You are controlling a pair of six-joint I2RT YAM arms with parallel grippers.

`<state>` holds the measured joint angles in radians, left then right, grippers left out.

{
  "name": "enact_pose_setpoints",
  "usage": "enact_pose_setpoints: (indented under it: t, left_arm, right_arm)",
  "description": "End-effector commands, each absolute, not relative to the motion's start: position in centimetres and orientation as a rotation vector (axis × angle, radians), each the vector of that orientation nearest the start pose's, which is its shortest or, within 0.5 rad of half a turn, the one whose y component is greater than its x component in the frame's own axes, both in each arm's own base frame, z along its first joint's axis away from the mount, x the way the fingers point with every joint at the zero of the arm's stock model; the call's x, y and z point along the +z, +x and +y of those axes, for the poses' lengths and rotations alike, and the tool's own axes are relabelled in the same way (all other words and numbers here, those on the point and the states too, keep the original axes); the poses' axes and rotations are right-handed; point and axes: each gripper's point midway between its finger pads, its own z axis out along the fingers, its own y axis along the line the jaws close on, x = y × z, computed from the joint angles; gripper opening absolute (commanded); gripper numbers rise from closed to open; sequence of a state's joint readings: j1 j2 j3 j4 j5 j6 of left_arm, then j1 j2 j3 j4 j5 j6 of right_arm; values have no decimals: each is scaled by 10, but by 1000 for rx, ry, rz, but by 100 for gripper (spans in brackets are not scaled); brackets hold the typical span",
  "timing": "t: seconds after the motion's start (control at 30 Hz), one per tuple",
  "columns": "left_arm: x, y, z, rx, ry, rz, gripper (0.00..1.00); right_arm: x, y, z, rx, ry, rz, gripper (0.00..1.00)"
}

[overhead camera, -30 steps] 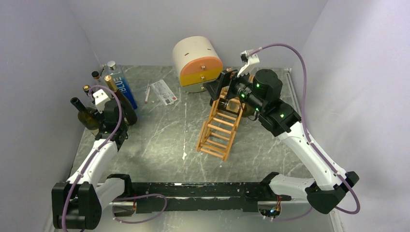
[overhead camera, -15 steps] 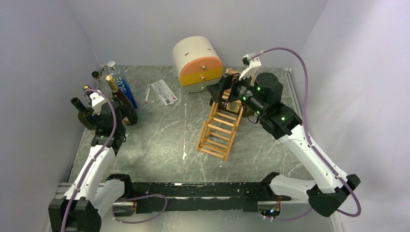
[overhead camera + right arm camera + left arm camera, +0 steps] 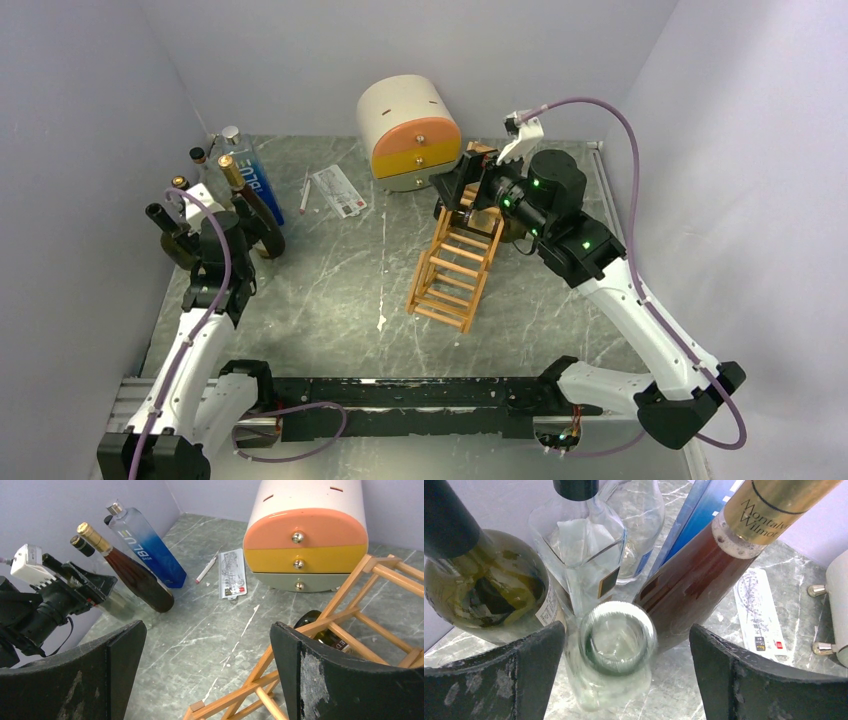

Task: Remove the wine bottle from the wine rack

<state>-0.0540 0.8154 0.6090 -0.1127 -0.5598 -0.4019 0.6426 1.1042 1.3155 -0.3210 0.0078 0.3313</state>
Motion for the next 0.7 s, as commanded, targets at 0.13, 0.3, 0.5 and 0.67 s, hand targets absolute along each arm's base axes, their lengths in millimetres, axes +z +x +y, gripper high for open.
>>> enact_pose_setpoints:
  t: [0.13, 0.3, 0.5, 0.67]
  left_arm:
    - [226, 300, 53, 131, -673, 1707, 99]
    - [253, 286, 45, 62, -666, 1706, 100]
    - [307, 256, 28, -64, -571, 1640, 100]
    - [365, 248, -13, -230, -264, 1531, 99]
  right_arm:
    - [385, 297, 223, 653, -260, 1733, 100]
    - [376, 301, 210, 565, -246, 1765, 100]
    - [361, 306, 184, 412, -223, 1812, 100]
    - [348, 314, 148, 260, -148, 1850, 100]
